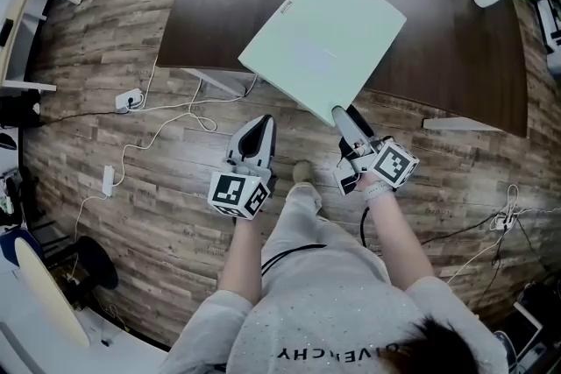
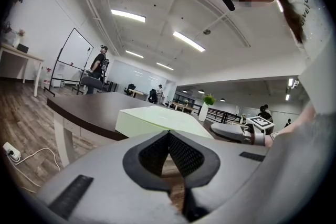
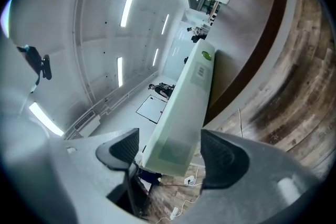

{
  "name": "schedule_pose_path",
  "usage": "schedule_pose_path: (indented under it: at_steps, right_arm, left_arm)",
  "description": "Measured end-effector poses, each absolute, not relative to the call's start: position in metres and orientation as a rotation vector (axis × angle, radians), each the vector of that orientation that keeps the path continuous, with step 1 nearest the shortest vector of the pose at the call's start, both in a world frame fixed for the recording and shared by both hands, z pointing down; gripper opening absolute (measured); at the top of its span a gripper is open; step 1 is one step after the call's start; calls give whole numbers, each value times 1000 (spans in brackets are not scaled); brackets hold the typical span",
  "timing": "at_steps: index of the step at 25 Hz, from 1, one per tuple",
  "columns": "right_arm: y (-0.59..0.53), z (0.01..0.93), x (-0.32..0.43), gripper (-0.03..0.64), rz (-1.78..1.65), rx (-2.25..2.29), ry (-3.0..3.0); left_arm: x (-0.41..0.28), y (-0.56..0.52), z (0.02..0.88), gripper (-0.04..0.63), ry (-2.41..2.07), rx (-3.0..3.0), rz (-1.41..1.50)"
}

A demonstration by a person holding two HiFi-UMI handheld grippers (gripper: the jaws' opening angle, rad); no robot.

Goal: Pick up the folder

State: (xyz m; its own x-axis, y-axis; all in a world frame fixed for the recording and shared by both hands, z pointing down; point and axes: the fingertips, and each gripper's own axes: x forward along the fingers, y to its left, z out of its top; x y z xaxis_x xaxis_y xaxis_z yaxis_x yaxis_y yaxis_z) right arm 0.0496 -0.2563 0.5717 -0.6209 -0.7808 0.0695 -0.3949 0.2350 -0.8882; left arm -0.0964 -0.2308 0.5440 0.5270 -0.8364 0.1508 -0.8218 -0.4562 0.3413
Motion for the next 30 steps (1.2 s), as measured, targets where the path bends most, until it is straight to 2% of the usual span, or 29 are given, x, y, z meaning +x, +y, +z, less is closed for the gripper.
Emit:
schedule_pose_path:
  at_steps: [30]
  right_arm:
    - [-307,597,19,368,-1560,-875,1913]
  left_arm:
    - [-103,-284,573,-2,-1317,2385,-46]
